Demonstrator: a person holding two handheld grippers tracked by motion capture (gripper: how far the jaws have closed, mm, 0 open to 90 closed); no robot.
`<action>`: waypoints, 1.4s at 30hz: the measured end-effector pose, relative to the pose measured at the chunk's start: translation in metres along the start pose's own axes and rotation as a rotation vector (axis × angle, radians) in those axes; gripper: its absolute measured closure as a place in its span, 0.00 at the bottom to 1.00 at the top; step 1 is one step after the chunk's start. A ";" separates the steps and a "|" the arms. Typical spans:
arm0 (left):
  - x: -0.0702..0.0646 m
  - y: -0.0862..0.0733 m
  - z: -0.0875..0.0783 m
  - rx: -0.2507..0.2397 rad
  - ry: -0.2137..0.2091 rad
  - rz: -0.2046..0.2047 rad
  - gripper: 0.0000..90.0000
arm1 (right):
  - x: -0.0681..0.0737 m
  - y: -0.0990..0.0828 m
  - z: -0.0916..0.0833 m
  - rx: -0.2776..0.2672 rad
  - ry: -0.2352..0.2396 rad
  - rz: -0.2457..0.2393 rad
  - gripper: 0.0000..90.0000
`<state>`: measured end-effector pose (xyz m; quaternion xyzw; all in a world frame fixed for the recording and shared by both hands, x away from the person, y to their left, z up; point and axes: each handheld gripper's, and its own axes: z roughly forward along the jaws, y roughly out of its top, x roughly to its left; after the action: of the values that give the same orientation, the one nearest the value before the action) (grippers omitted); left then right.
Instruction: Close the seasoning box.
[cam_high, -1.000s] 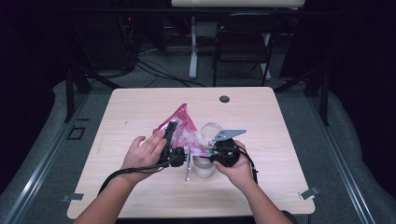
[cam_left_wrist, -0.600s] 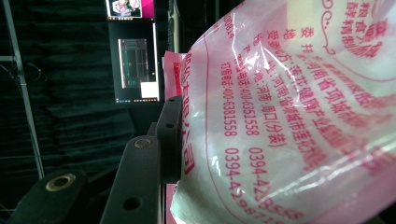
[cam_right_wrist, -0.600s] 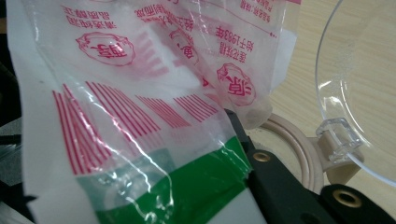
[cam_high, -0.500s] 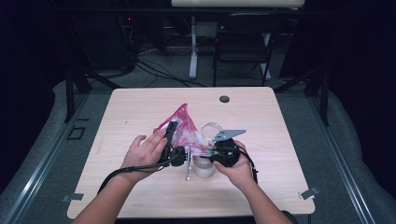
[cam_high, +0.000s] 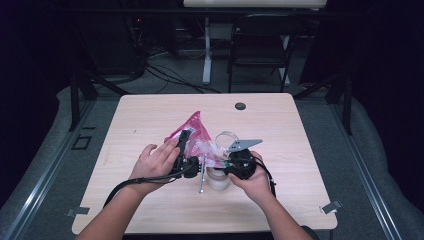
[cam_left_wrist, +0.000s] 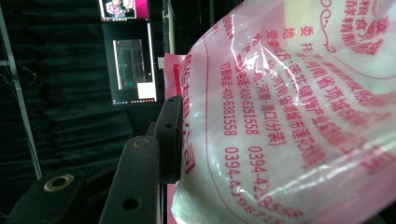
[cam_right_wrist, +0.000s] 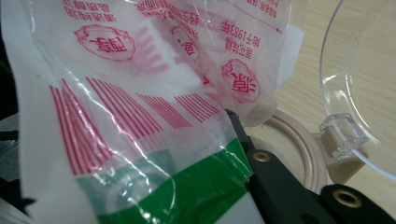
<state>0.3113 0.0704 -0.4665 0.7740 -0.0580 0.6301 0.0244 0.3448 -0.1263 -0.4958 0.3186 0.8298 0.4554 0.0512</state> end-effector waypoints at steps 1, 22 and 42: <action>0.000 0.000 0.000 0.001 -0.004 0.002 0.70 | 0.000 -0.001 0.001 -0.003 -0.002 0.006 1.00; 0.008 0.004 -0.002 0.018 -0.031 0.068 0.68 | 0.003 -0.002 -0.001 0.005 -0.003 0.003 1.00; 0.006 0.004 0.000 0.027 -0.060 0.076 0.65 | 0.002 -0.003 0.001 0.013 -0.009 0.001 1.00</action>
<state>0.3124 0.0663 -0.4610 0.7901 -0.0795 0.6076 -0.0117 0.3421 -0.1254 -0.4982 0.3214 0.8323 0.4486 0.0525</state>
